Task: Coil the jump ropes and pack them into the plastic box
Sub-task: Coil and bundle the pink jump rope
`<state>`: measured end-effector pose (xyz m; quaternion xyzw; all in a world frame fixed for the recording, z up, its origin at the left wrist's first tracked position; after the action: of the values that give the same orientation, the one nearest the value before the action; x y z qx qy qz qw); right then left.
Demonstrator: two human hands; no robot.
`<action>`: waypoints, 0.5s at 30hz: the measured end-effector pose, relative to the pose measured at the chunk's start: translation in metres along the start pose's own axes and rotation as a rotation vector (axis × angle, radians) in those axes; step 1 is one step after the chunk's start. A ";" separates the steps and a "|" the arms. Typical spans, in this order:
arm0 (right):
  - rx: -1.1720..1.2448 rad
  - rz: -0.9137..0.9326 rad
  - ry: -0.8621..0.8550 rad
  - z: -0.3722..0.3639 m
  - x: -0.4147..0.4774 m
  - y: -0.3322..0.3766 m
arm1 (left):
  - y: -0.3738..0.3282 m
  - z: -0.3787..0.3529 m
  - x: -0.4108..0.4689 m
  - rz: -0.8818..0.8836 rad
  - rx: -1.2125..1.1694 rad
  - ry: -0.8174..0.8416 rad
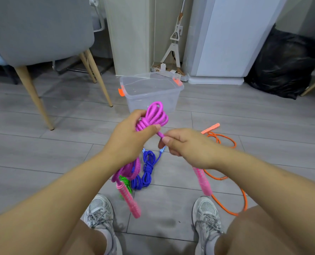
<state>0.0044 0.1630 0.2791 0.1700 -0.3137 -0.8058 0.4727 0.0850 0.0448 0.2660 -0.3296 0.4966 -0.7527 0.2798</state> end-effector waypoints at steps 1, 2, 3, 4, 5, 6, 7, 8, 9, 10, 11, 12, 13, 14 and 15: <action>-0.053 0.023 0.012 0.000 -0.003 0.004 | 0.004 0.002 0.003 0.022 0.007 -0.024; -0.087 0.034 0.023 0.001 -0.005 0.007 | 0.007 0.003 0.006 0.041 0.015 -0.040; -0.101 0.035 0.028 0.001 -0.006 0.009 | 0.008 0.003 0.008 0.043 0.045 -0.044; -0.106 0.029 0.029 0.001 -0.006 0.009 | 0.008 0.002 0.008 0.024 0.106 -0.036; -0.117 0.027 0.033 0.000 -0.006 0.009 | 0.008 0.002 0.008 -0.001 0.181 -0.016; -0.143 0.031 0.046 -0.002 -0.007 0.009 | 0.007 0.001 0.007 -0.018 0.256 0.013; -0.180 0.043 0.064 -0.004 -0.008 0.008 | 0.008 0.001 0.006 -0.027 0.315 0.043; -0.213 0.061 0.078 -0.005 -0.009 0.008 | 0.008 0.001 0.005 -0.040 0.355 0.075; -0.231 0.079 0.084 -0.006 -0.010 0.008 | 0.009 0.001 0.004 -0.054 0.387 0.104; -0.238 0.091 0.080 -0.005 -0.010 0.008 | 0.009 0.001 0.003 -0.064 0.413 0.130; -0.247 0.101 0.067 -0.004 -0.010 0.008 | 0.010 0.001 0.002 -0.065 0.431 0.154; -0.268 0.112 0.047 -0.002 -0.009 0.007 | 0.010 0.001 0.001 -0.060 0.445 0.175; -0.300 0.126 0.024 0.000 -0.008 0.007 | 0.011 0.002 0.000 -0.054 0.459 0.197; -0.328 0.144 -0.004 0.002 -0.007 0.007 | 0.011 0.002 -0.001 -0.051 0.472 0.212; -0.340 0.166 -0.038 0.003 -0.005 0.007 | 0.012 0.002 -0.001 -0.051 0.476 0.225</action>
<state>0.0098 0.1664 0.2862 0.0459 -0.1951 -0.8086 0.5532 0.0880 0.0401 0.2553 -0.1813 0.3249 -0.8870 0.2735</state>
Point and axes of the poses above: each hand's wrist, its own x-axis towards the middle knuckle, its own z-axis out of the back of the hand, y = z × x, the point moved 5 cm from there along x, towards the middle knuckle, and after that the axes turned 14 degrees about -y, right-handed, at the moved point
